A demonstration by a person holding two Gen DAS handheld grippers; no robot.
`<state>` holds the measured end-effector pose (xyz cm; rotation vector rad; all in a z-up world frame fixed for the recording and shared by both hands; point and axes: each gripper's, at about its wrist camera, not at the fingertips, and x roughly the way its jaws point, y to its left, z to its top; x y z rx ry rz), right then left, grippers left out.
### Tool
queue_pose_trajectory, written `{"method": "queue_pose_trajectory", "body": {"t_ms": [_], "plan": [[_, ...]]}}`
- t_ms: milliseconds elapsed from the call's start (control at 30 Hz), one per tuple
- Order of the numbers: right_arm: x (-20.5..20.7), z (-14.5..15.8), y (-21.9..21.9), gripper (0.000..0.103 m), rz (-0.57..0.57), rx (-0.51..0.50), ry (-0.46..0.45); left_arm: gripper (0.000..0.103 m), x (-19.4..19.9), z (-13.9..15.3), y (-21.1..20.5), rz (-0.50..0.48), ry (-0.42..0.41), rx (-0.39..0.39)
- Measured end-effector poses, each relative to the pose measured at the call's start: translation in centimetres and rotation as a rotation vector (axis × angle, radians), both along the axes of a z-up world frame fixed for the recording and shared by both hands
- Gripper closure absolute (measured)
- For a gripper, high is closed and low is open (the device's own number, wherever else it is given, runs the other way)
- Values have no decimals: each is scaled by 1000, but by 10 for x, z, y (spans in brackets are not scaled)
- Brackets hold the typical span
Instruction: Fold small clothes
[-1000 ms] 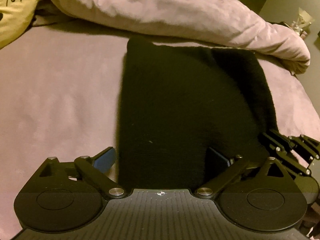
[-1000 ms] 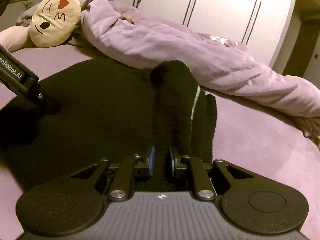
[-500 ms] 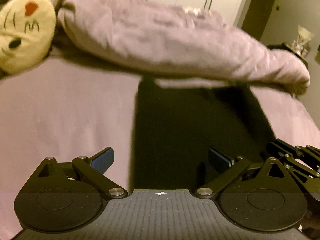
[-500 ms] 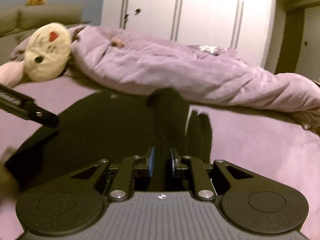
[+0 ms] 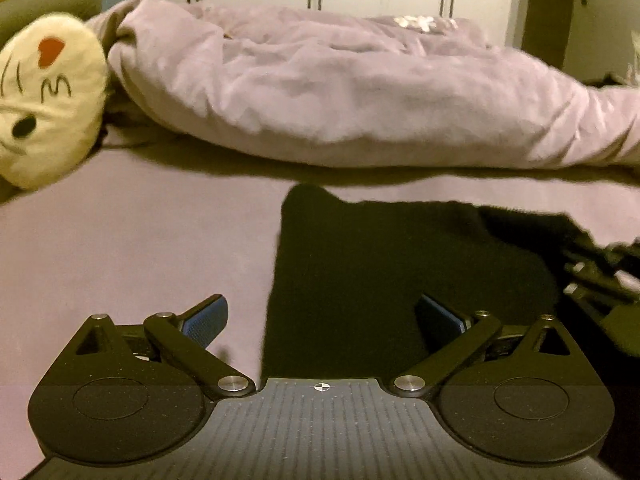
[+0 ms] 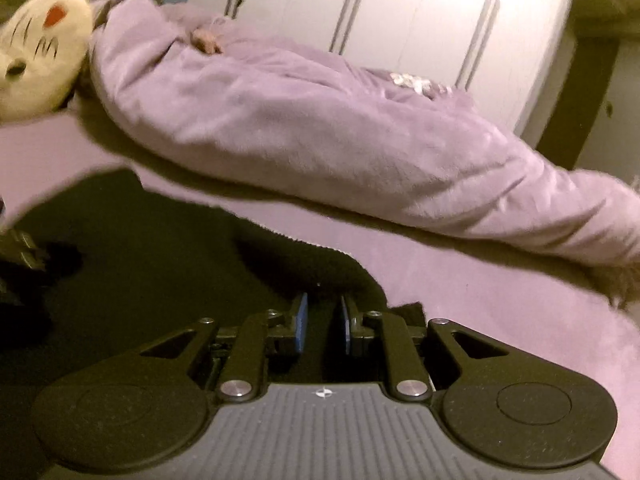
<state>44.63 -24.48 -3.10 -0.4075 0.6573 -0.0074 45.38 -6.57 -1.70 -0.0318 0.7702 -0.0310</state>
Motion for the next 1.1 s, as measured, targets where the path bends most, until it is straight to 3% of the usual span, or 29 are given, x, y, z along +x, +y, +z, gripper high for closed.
{"method": "queue_pose_trajectory", "body": {"t_ms": [67, 167, 333, 467, 600, 667, 733, 833, 967, 1100], "plan": [[-1, -9, -2, 87, 28, -20, -24, 0, -3, -5, 2, 11, -15, -20], [-3, -7, -8, 87, 31, 34, -31, 0, -11, -3, 4, 16, -42, -22], [-33, 26, -9, 83, -11, 117, -66, 0, -50, 11, 11, 64, -89, -4], [-92, 35, -6, 69, -55, 224, -129, 0, -97, 13, 11, 58, -141, -22], [-128, 3, -11, 60, -87, 128, -136, 0, -122, 6, 13, 33, -141, -19], [-136, 7, -14, 48, -126, 122, -156, 0, -137, 8, 7, 14, -153, 40], [-143, 19, -14, 48, -197, 107, -139, 0, -157, 14, 3, -4, -142, 95], [-176, 41, -13, 46, -246, 110, -100, 0, -199, 23, 4, -34, -24, 96], [-254, 66, -5, 23, -218, 205, -24, 0, -259, 39, 12, -19, -3, 73], [-312, 63, 9, 16, -199, 245, 51, 0, -291, 50, 21, 7, 0, 23]]}}
